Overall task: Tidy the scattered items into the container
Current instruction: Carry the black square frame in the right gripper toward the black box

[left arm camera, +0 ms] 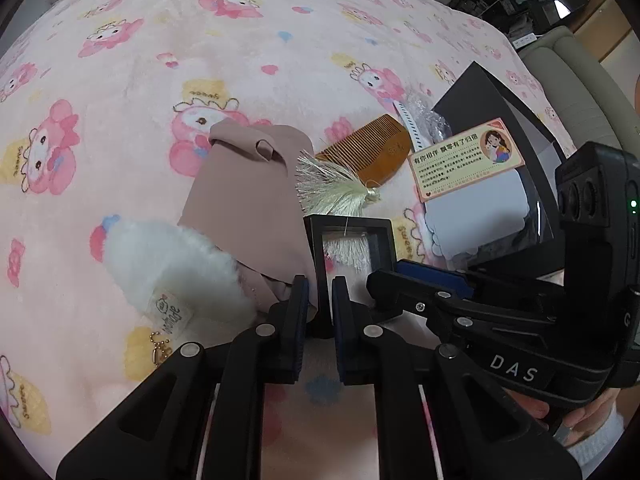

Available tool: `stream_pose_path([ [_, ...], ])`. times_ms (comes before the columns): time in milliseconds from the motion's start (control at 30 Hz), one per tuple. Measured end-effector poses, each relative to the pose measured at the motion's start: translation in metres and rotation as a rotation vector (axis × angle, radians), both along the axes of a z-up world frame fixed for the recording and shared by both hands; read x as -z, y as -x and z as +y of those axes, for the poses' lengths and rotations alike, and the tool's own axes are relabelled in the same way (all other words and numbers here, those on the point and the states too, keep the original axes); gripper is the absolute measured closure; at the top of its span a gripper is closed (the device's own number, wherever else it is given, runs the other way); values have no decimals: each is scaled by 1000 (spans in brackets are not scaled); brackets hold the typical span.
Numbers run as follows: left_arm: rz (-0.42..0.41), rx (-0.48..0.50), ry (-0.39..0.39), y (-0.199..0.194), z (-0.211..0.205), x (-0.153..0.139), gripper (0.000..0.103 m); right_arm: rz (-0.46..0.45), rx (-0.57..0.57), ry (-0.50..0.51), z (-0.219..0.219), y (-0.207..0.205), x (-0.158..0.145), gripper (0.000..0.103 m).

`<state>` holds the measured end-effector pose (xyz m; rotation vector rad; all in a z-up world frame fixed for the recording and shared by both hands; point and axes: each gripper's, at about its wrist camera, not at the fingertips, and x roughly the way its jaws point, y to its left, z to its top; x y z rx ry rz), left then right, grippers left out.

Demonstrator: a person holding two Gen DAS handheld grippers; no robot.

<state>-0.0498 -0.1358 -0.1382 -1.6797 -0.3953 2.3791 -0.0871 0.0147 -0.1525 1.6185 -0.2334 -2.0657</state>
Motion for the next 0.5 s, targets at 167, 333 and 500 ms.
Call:
stream_pose_path([
  [167,-72,-20,15,-2,1,15,87,-34,19,-38,5,9,16,79],
  [333,-57,-7,15,-12,5,2,87,-46,-1,36,14,0,8,82],
  [500,-63,34,9,-21,13,-16,87,10,-4,78,34,-26,-25,82],
])
